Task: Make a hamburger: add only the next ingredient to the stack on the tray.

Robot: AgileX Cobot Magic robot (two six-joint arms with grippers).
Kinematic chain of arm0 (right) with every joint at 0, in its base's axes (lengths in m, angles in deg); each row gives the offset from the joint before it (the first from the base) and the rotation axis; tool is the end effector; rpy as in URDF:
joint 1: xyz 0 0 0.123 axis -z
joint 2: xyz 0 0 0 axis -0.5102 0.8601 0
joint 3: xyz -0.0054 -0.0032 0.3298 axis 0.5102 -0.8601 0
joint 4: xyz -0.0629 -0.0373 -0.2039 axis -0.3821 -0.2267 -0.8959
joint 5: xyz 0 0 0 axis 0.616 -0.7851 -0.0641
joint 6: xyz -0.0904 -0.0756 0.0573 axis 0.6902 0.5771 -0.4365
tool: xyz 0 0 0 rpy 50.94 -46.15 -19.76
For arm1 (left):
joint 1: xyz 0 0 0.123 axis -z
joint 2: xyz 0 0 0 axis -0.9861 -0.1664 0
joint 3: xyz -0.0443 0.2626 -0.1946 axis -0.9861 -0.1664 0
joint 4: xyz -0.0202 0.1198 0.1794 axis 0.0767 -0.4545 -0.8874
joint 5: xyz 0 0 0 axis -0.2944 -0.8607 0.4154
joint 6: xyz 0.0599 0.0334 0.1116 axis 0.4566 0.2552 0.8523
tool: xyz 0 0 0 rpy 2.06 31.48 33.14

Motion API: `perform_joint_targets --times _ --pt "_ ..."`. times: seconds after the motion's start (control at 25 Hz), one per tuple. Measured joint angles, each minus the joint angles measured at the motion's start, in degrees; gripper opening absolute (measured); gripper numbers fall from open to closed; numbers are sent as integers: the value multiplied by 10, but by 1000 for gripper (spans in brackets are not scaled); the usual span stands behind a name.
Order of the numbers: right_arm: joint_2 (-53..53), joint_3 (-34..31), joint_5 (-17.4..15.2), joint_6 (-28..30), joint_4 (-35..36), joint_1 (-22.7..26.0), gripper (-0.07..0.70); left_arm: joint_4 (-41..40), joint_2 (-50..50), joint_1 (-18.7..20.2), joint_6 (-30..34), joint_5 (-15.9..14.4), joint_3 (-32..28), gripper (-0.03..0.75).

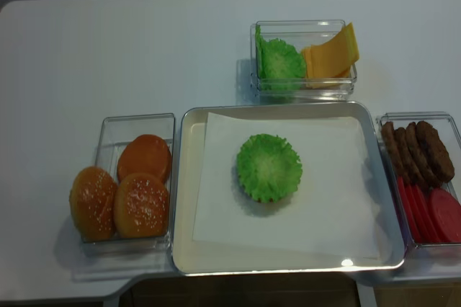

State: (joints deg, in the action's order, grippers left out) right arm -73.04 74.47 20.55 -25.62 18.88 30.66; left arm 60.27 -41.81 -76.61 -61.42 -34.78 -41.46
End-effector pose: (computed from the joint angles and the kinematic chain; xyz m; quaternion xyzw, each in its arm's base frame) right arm -0.0441 0.0225 0.2667 -0.0632 0.8932 0.0651 0.4404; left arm -0.0549 0.0123 0.2246 -0.0166 0.8812 -0.0032 0.4724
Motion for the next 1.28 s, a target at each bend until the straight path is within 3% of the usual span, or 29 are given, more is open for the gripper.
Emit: perform_joint_targets --times 0.36,0.8,1.28 --pt "-97 -54 -2 1 -1 0 502 0 0 0 0 0 0 415" --pt "-101 -78 30 2 -31 0 502 0 0 0 0 0 0 415" --pt "-101 -80 31 1 -32 0 502 0 0 0 0 0 0 415"
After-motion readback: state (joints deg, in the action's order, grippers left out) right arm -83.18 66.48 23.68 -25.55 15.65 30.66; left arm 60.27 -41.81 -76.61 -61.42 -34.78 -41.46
